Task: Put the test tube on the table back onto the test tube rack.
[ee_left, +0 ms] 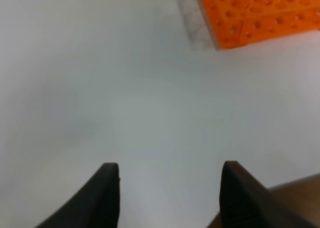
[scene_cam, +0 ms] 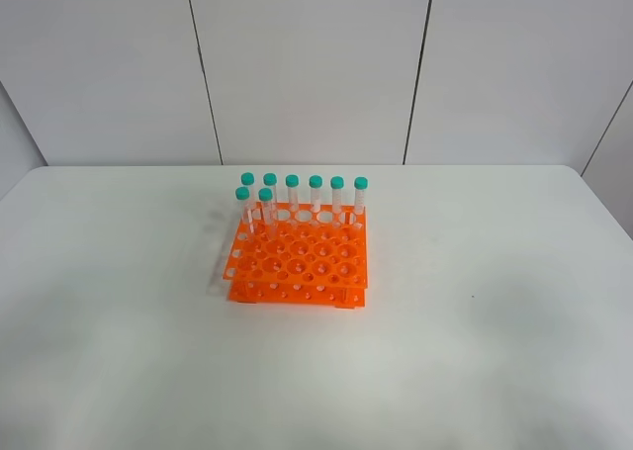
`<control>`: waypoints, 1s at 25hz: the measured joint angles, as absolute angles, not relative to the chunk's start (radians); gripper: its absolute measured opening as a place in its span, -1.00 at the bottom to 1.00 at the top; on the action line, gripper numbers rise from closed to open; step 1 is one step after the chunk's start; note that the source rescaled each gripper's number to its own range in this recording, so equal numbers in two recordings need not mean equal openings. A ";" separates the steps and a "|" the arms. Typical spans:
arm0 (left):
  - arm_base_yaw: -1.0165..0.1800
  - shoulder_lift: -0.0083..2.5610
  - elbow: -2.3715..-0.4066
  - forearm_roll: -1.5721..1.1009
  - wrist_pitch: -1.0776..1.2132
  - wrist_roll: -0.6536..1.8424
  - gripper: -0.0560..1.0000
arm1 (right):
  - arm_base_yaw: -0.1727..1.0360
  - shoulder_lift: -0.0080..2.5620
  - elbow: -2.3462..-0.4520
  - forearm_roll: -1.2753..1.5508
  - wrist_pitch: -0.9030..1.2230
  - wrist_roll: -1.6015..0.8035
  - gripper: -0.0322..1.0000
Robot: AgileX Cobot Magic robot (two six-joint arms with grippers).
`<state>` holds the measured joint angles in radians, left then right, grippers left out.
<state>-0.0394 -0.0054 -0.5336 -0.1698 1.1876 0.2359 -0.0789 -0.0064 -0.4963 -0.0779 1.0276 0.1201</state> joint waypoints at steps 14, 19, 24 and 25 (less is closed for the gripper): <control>-0.039 -0.007 -0.502 -0.168 1.077 0.233 0.06 | -0.079 -0.006 -0.496 -0.078 1.028 0.120 0.31; -0.039 -0.007 -0.502 -0.169 1.077 0.233 0.06 | -0.079 -0.006 -0.496 -0.078 1.028 0.120 0.31; -0.039 -0.007 -0.502 -0.169 1.077 0.233 0.06 | -0.079 -0.006 -0.496 -0.078 1.028 0.120 0.31; -0.039 -0.007 -0.502 -0.169 1.077 0.233 0.06 | -0.079 -0.006 -0.496 -0.078 1.028 0.120 0.31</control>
